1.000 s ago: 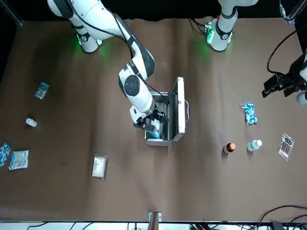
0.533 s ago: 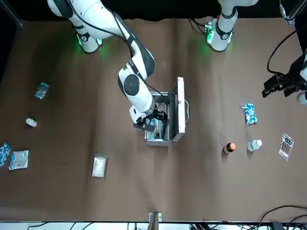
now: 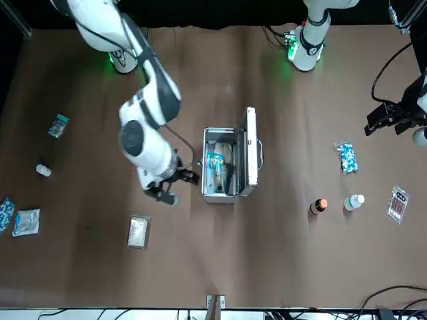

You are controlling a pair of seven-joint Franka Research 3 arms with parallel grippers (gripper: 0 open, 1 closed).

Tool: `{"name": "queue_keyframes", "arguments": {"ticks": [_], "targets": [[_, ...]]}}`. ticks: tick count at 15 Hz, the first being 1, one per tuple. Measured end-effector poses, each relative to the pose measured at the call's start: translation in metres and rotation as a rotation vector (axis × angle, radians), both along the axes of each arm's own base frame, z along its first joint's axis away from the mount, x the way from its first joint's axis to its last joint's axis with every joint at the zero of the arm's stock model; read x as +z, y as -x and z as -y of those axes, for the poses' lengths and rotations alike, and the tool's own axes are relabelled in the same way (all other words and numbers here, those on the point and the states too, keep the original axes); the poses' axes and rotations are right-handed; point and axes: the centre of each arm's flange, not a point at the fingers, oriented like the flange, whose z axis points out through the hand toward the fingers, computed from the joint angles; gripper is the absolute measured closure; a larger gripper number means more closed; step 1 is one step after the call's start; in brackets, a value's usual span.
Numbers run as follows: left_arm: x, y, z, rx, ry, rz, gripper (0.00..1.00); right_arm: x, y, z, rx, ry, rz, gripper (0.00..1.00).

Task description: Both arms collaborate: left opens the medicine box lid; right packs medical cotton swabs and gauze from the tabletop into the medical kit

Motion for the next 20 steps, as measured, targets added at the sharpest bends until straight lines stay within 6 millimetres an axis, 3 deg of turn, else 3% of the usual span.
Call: {"name": "queue_keyframes", "arguments": {"ticks": [4,10,13,17,20], "targets": [[0.000,0.000,0.000,-0.001,0.000,0.000,0.00,-0.003,-0.024,0.057,0.044,0.105,0.048,0.01],[0.000,0.000,0.000,0.001,-0.001,0.000,0.00,-0.015,-0.044,0.109,0.117,0.135,0.071,0.01],[0.000,0.000,-0.003,0.000,-0.035,0.002,0.00,-0.041,-0.057,0.121,0.116,0.170,0.134,0.01],[0.000,0.000,0.000,-0.007,-0.050,0.002,0.00,-0.100,-0.074,0.149,0.157,0.193,0.182,0.01],[0.000,0.000,0.000,-0.007,-0.051,0.002,0.00,-0.110,-0.075,0.157,0.172,0.211,0.176,0.01]]}}
